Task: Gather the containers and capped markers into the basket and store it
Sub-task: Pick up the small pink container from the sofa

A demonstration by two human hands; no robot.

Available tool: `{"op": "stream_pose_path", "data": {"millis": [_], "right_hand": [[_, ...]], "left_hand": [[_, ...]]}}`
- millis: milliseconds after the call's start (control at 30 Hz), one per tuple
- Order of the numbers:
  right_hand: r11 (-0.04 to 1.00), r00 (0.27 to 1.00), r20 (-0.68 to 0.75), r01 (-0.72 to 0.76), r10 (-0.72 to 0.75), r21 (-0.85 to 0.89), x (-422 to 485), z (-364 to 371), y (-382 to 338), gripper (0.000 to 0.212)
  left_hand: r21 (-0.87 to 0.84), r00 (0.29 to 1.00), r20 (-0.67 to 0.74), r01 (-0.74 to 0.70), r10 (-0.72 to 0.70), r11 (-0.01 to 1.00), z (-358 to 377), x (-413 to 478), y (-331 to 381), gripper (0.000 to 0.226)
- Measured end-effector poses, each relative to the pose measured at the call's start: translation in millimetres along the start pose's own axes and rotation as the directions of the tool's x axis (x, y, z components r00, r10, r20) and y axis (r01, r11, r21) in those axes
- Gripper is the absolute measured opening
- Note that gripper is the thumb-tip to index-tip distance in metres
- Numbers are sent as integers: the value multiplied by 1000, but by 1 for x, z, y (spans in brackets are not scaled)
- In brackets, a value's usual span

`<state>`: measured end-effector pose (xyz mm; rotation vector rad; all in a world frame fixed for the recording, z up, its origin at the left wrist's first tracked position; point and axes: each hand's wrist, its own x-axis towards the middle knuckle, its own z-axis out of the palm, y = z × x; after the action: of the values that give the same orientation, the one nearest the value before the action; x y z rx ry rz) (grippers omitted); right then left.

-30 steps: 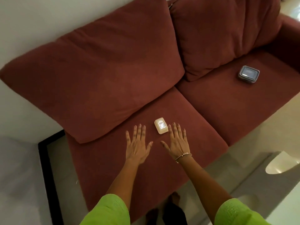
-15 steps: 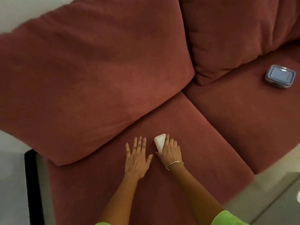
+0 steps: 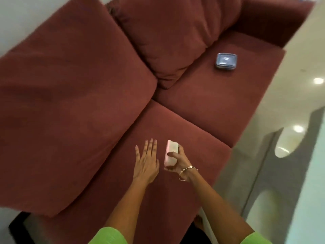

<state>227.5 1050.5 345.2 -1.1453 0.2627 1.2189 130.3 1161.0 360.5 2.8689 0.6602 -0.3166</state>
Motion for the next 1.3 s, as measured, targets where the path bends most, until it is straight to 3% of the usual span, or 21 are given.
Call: {"op": "stream_pose_path", "data": {"millis": [133, 233, 433, 567, 667, 767, 833, 900, 1000, 1100, 1200, 1300], "right_hand": [[974, 996, -52, 82, -73, 211, -57, -51, -17, 47], [921, 974, -140, 214, -177, 325, -108, -108, -22, 58], [749, 911, -363, 377, -195, 544, -241, -258, -2, 77], [673, 812, -534, 533, -236, 513, -336, -335, 24, 69], [723, 657, -728, 598, -195, 346, -401, -384, 54, 44], [881, 412, -908, 456, -81, 128, -461, -436, 102, 48], [933, 336, -941, 351, -43, 83, -492, -469, 138, 44], [950, 306, -952, 295, 5, 100, -517, -498, 174, 35], [954, 311, -943, 229, 118, 195, -531, -529, 220, 35], [960, 331, -922, 119, 204, 255, -518, -545, 250, 19], [974, 385, -901, 21, 200, 225, -497, -554, 272, 39], [982, 407, -897, 3, 173, 190, -479, -562, 292, 38]], "left_hand": [[76, 969, -12, -244, 245, 967, -14, 10, 73, 65], [100, 934, 6, -356, 357, 929, -17, 8, 131, 71], [153, 803, 69, -595, 592, 789, 7, -27, 278, 65], [100, 675, 140, -738, 725, 668, 32, -76, 387, 66], [47, 537, 156, -842, 829, 537, 51, -124, 459, 64], [12, 455, 173, -888, 873, 460, 70, -168, 518, 65], [45, 416, 199, -908, 887, 416, 84, -186, 544, 63], [57, 373, 233, -927, 898, 371, 104, -200, 566, 64], [87, 321, 267, -947, 909, 309, 136, -211, 582, 66], [126, 299, 260, -953, 918, 275, 163, -211, 588, 67], [149, 283, 259, -956, 923, 252, 185, -205, 580, 68], [141, 280, 299, -959, 912, 248, 207, -202, 569, 68]]}}
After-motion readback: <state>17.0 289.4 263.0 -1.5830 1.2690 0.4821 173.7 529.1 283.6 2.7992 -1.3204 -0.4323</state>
